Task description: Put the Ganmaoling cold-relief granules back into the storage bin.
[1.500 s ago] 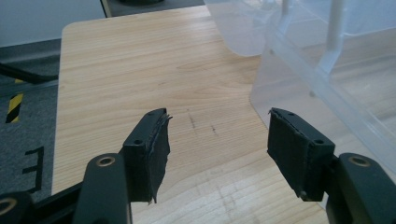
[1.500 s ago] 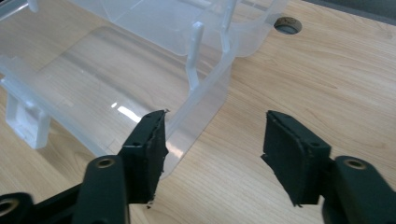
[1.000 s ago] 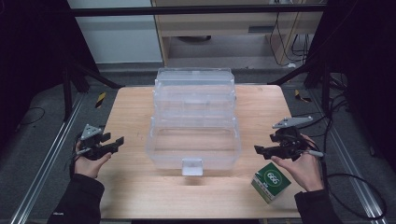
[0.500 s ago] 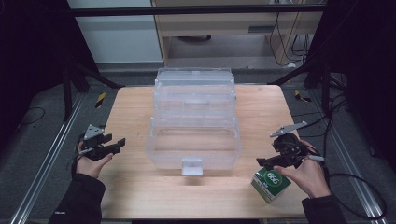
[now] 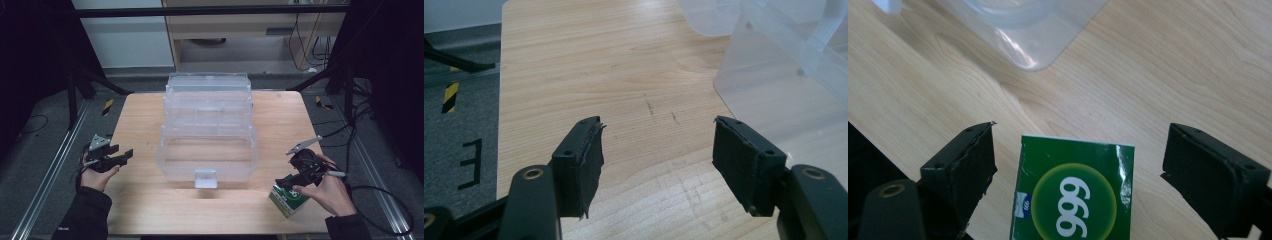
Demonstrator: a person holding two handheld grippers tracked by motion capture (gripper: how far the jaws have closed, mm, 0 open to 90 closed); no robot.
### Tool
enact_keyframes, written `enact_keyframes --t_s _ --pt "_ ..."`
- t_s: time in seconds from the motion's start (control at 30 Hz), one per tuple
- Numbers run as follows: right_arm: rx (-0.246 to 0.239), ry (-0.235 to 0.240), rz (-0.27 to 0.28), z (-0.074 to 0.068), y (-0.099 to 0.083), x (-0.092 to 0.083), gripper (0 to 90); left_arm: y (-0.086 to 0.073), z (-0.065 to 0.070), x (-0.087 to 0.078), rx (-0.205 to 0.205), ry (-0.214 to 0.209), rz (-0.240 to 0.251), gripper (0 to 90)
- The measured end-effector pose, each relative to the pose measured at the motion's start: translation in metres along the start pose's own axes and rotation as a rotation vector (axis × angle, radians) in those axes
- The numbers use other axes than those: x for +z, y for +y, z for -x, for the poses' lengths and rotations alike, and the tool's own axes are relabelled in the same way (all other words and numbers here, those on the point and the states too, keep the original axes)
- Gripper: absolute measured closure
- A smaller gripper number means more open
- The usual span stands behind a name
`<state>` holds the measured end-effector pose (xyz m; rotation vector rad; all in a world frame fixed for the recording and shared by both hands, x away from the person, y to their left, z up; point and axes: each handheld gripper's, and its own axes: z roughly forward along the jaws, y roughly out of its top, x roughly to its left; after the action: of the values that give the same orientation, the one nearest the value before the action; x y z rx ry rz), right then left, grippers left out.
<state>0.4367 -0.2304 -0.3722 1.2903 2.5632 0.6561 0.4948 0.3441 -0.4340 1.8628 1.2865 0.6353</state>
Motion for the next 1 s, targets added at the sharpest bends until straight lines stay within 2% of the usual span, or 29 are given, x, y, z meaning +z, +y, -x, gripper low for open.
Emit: enact_keyframes --t_s 0.17,0.4,0.57,1.0 --pt "0.015 -0.011 -0.033 -0.002 -0.005 0.002 11.1 0.000 0.001 0.001 0.005 -0.004 -0.005 35.6" --pt "0.010 -0.010 -0.065 -0.003 -0.011 0.009 8.8 0.000 0.000 0.001 0.000 -0.001 -0.004 35.4" --pt "0.005 -0.019 -0.106 -0.005 -0.016 0.016 7.4 0.000 0.000 0.001 -0.001 -0.003 -0.006 35.3" --pt "0.009 -0.011 -0.148 -0.006 -0.021 0.027 6.8 -0.001 0.000 0.002 0.003 0.000 -0.012 34.7"
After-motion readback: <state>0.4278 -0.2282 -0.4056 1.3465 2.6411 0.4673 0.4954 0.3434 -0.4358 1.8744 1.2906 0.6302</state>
